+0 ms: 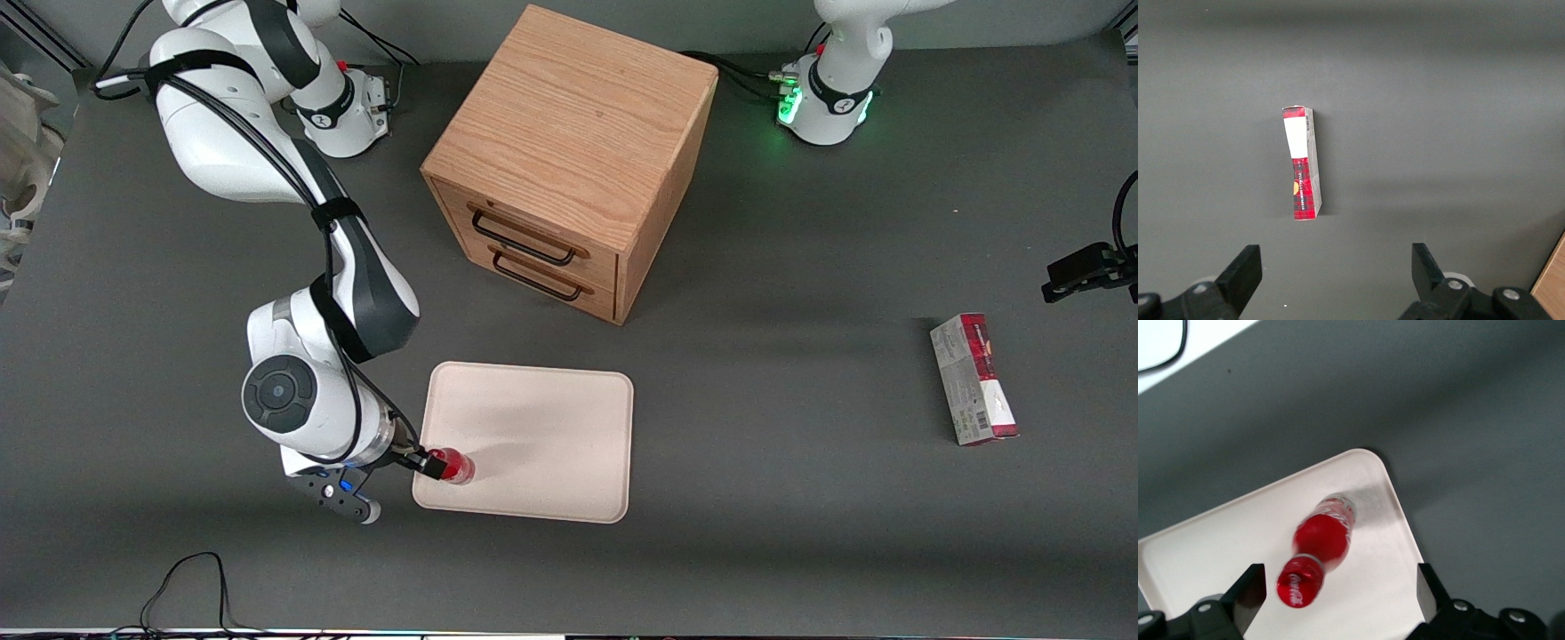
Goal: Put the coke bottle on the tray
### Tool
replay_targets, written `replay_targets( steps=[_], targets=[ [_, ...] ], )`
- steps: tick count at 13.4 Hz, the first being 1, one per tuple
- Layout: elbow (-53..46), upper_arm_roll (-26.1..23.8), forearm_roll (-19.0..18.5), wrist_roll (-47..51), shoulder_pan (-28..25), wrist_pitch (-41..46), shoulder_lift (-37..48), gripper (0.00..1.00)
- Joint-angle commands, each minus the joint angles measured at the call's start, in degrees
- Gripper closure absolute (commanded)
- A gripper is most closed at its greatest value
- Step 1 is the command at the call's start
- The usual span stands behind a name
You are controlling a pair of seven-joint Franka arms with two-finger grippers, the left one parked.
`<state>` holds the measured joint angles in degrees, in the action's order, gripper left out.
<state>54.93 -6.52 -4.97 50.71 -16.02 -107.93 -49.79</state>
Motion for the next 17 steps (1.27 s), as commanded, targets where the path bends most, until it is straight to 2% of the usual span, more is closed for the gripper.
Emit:
replay_targets(
  steps=[1,5,8,11,14,16,17],
  targets=[
    [-0.4,0.0,-0.7,2.6,-0.3,0.8,2.0,0.0],
    [-0.3,0.3,-0.4,-0.5,0.4,6.8,4.3,0.0],
    [0.2,0.3,0.3,-12.9,2.5,13.7,6.8,0.0],
    [2.3,0.3,0.6,-21.2,4.9,18.4,10.2,0.0],
    [10.2,0.4,0.8,-27.9,7.4,19.3,17.1,0.0],
    [17.5,0.8,4.2,-34.6,10.5,19.4,23.3,0.0],
    [21.1,1.1,4.5,-38.3,11.8,19.4,26.5,0.0]
  ],
)
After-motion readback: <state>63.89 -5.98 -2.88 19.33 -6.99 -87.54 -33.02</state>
